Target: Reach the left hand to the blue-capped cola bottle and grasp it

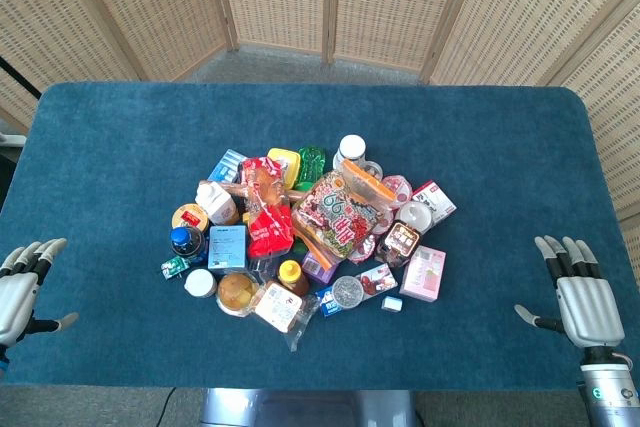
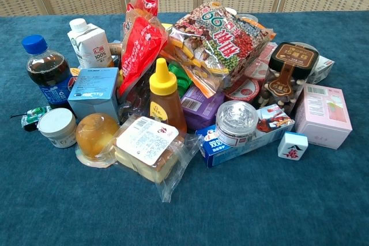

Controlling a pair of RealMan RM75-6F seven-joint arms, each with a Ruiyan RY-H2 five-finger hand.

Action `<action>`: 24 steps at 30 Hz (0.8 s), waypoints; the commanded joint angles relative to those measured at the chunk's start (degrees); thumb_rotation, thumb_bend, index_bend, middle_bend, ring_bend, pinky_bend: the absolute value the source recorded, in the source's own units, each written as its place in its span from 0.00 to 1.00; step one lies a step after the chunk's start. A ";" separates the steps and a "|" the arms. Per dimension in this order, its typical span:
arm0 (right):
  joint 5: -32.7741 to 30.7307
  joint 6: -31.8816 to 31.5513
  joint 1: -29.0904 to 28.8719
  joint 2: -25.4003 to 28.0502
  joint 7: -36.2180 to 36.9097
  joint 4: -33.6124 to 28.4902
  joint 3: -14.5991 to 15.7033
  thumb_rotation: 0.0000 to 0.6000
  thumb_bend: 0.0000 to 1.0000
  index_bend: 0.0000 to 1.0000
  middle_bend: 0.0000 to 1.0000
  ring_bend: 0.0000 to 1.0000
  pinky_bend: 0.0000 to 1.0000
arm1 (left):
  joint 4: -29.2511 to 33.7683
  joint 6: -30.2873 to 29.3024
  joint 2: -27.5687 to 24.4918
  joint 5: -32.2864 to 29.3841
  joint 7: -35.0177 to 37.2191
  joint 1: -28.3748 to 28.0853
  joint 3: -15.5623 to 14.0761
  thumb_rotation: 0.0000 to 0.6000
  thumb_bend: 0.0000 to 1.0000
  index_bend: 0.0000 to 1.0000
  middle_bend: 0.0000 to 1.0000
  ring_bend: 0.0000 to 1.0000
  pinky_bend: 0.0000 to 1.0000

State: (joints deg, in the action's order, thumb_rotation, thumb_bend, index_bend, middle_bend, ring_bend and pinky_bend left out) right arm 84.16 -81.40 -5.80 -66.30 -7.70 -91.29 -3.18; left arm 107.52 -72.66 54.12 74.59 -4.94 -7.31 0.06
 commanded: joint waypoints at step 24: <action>0.67 0.33 -0.15 -0.30 -0.68 -0.50 0.64 0.77 0.00 0.00 0.00 0.00 0.00 | -20.29 -0.08 20.64 7.53 23.13 -4.40 3.94 1.00 0.02 0.00 0.00 0.00 0.00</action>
State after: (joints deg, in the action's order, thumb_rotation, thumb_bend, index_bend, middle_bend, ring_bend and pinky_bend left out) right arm 84.82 -81.08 -5.95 -66.59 -8.38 -91.79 -2.54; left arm 88.15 -73.82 73.20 82.13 16.91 -10.61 3.25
